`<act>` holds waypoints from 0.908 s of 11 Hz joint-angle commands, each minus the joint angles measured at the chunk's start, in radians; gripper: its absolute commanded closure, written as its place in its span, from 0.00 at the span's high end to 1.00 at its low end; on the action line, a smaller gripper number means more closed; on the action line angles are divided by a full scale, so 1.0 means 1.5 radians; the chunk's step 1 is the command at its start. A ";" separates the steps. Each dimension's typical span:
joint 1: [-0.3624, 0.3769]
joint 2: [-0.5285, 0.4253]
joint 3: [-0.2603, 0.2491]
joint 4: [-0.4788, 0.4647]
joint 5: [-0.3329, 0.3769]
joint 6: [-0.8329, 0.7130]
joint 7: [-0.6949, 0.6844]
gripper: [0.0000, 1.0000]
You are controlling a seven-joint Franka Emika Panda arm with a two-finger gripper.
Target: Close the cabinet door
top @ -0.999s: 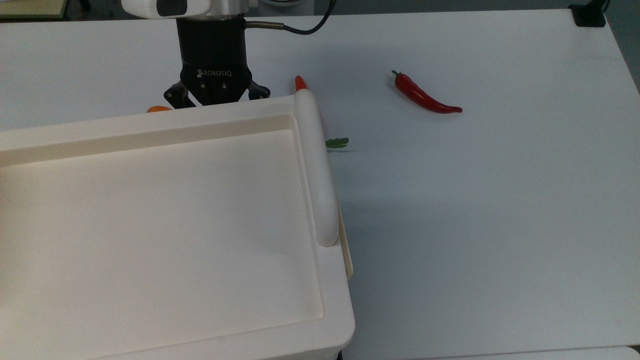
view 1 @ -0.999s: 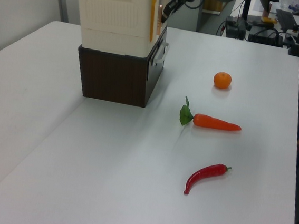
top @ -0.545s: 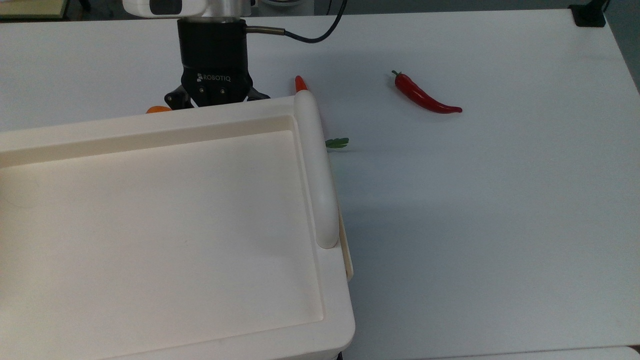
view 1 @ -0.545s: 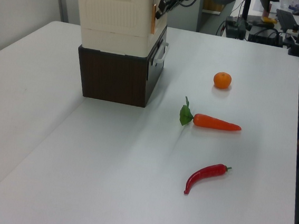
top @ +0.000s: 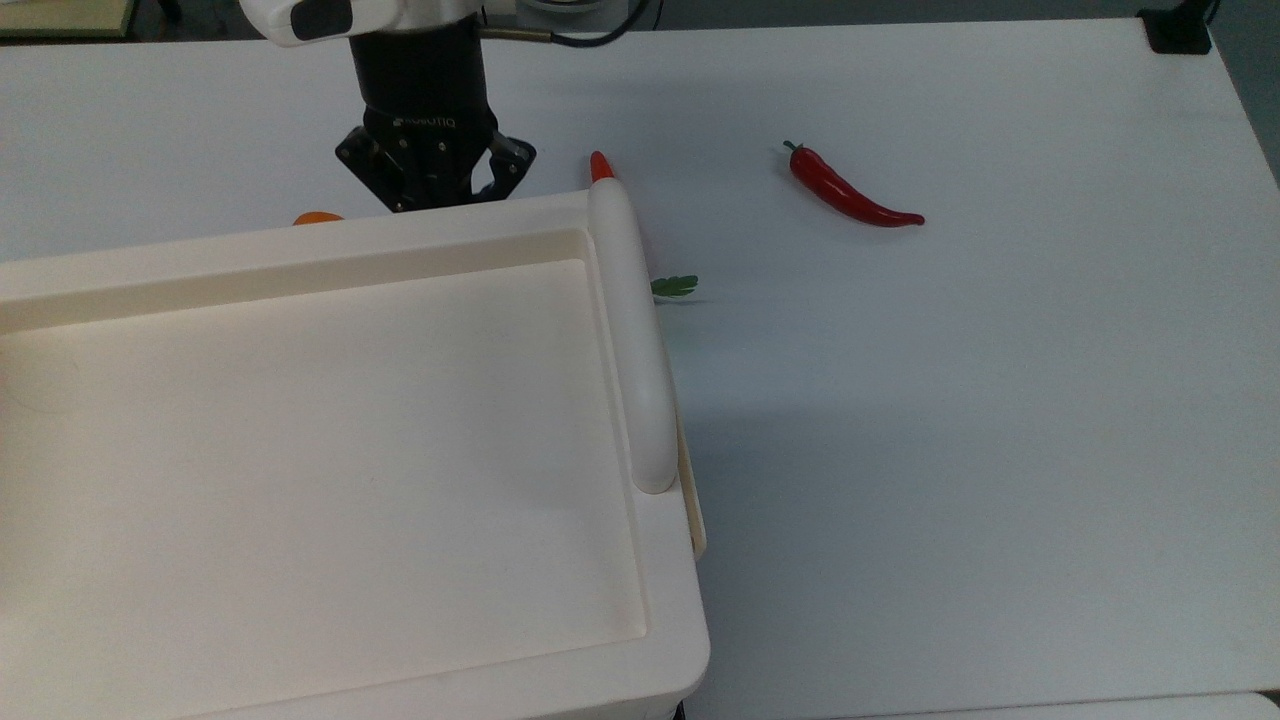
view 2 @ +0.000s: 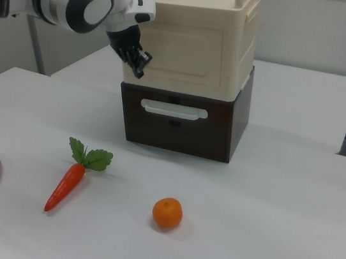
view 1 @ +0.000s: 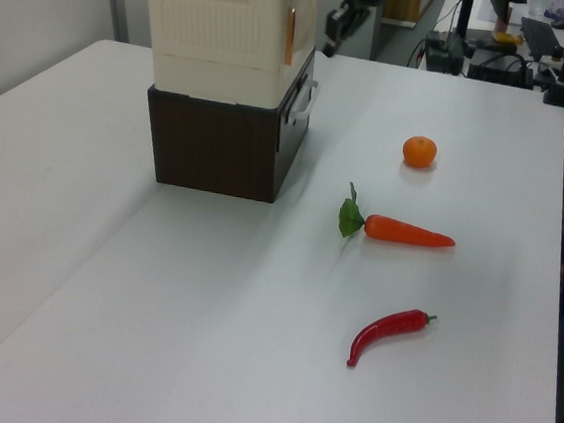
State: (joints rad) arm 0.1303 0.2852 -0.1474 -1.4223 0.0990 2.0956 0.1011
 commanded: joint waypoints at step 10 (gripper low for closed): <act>-0.051 -0.153 -0.001 -0.087 -0.055 -0.313 0.008 1.00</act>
State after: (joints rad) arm 0.0380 0.0958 -0.1159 -1.5211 0.0283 1.6522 0.1058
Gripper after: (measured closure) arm 0.000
